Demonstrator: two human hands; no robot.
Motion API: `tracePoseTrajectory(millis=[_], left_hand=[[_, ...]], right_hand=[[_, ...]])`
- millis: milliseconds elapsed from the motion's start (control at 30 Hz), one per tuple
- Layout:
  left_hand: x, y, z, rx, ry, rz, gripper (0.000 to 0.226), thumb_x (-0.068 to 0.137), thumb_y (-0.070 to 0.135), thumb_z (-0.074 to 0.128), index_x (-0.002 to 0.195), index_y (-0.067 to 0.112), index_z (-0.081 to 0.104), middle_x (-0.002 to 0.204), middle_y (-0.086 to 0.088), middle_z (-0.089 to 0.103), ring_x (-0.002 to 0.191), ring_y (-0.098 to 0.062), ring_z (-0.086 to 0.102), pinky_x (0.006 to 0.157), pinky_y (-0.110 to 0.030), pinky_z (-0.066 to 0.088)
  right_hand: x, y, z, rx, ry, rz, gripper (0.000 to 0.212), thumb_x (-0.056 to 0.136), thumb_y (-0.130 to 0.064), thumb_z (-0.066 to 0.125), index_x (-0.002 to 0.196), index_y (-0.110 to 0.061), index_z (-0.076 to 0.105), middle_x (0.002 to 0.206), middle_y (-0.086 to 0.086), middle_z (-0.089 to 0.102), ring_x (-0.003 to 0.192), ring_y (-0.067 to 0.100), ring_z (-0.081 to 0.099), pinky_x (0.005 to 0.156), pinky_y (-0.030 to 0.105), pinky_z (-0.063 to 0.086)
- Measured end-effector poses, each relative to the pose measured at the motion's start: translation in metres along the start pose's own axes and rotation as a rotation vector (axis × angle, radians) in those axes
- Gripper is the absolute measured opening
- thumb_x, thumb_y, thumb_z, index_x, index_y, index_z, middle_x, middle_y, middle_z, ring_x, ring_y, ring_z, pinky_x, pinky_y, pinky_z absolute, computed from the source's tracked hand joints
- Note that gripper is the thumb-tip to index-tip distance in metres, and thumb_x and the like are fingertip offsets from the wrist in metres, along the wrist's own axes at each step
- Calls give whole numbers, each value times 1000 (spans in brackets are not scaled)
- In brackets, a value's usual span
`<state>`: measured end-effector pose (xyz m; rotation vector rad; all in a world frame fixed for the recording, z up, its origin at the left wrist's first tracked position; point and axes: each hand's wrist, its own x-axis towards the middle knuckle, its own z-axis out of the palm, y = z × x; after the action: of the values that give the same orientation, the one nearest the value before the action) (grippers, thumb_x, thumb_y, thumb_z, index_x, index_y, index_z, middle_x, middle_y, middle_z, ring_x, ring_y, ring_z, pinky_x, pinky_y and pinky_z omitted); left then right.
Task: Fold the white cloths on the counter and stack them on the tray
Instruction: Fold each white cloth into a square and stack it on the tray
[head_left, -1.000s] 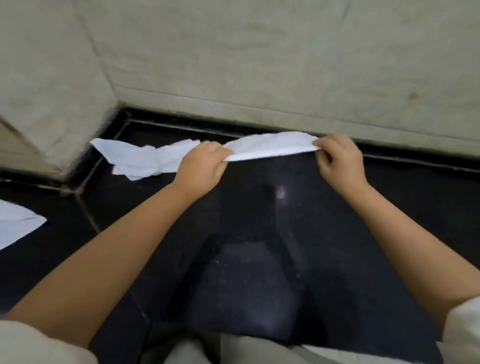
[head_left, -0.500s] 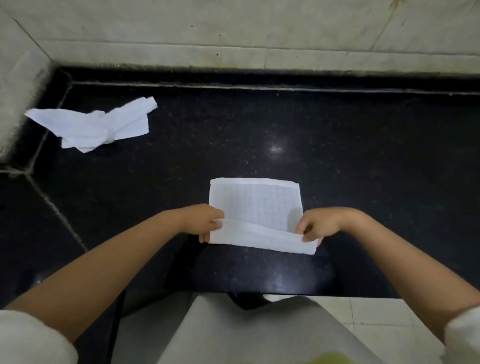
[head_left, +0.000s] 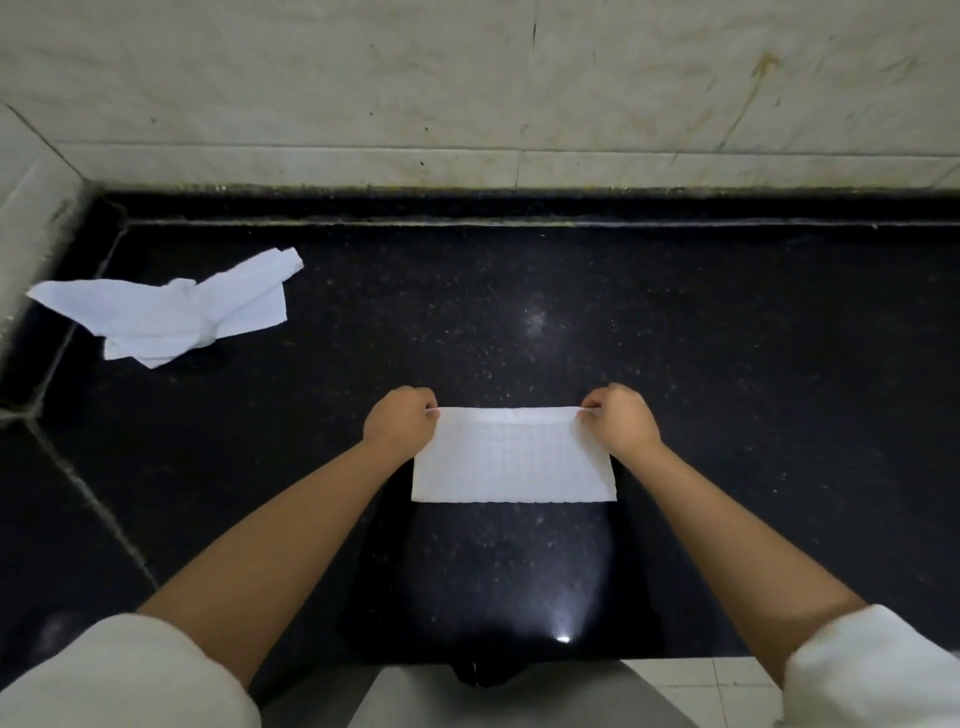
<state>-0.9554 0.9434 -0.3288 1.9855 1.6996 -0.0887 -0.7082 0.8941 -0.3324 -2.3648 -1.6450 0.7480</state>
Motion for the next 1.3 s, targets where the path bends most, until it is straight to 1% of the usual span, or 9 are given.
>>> tracePoseTrajectory(millis=[233,400,567,733,967,1033,1133,1233,1300], left_hand=[[4,-5,10,26,74,15,21,96,18,45,104,5,58,110,-11,54,93,-23,56,72,-28,43],[7,-12,7,22,63,47,20,95,16,45,102,3,59,106,-12,58,92,-23,57,73,-28,43],[7,-15,8,96,47,123,30,98,17,41,121,10,57,120,-8,54,103,-19,54,80,-26,44],[2,-15,14,238,60,161,26,96,12,41,112,7,61,115,-7,54,107,-19,50,75,-25,43],[2,0,0,234,9,127,19,93,7,43,107,4,56,116,-11,49,102,-23,51,82,-30,47],[2,11,-20,191,25,111,19,93,6,43,107,3,54,114,-13,53,100,-27,54,81,-35,47],[0,23,-57,31,170,135,16,91,7,45,104,4,54,104,-15,59,94,-32,56,74,-38,42],[-9,16,-77,-49,454,362,19,82,-1,56,101,2,61,93,-16,63,85,-35,58,70,-39,44],[-14,2,-73,25,532,500,25,70,-10,64,93,-1,65,82,-18,64,76,-36,60,64,-39,49]], right_hand=[[-7,1,12,-114,55,-38,27,90,-2,43,96,-1,69,99,15,59,87,28,57,64,30,42],[-10,3,15,-24,37,-5,24,92,-6,44,98,2,65,107,11,52,84,22,52,70,30,47],[-10,0,19,14,21,48,20,96,-12,38,103,1,53,111,12,53,74,14,46,56,24,35],[-19,-2,14,-220,-19,-6,32,93,-2,39,121,-3,55,122,13,51,111,26,48,81,31,45],[-9,-21,-11,-176,-138,42,22,82,1,47,96,5,63,107,17,59,81,23,53,63,26,40],[-7,-28,-28,-144,-93,39,24,80,-1,48,96,4,64,106,19,61,87,29,57,65,27,42],[-9,-41,-58,-52,125,-12,23,78,-1,49,94,0,65,104,20,60,98,36,57,77,33,45],[-20,-44,-73,-16,391,-189,14,74,2,56,85,0,64,91,18,61,90,36,55,73,35,37],[-32,-38,-65,-39,504,-300,12,67,6,58,75,-1,63,79,17,61,79,36,56,69,33,31]])
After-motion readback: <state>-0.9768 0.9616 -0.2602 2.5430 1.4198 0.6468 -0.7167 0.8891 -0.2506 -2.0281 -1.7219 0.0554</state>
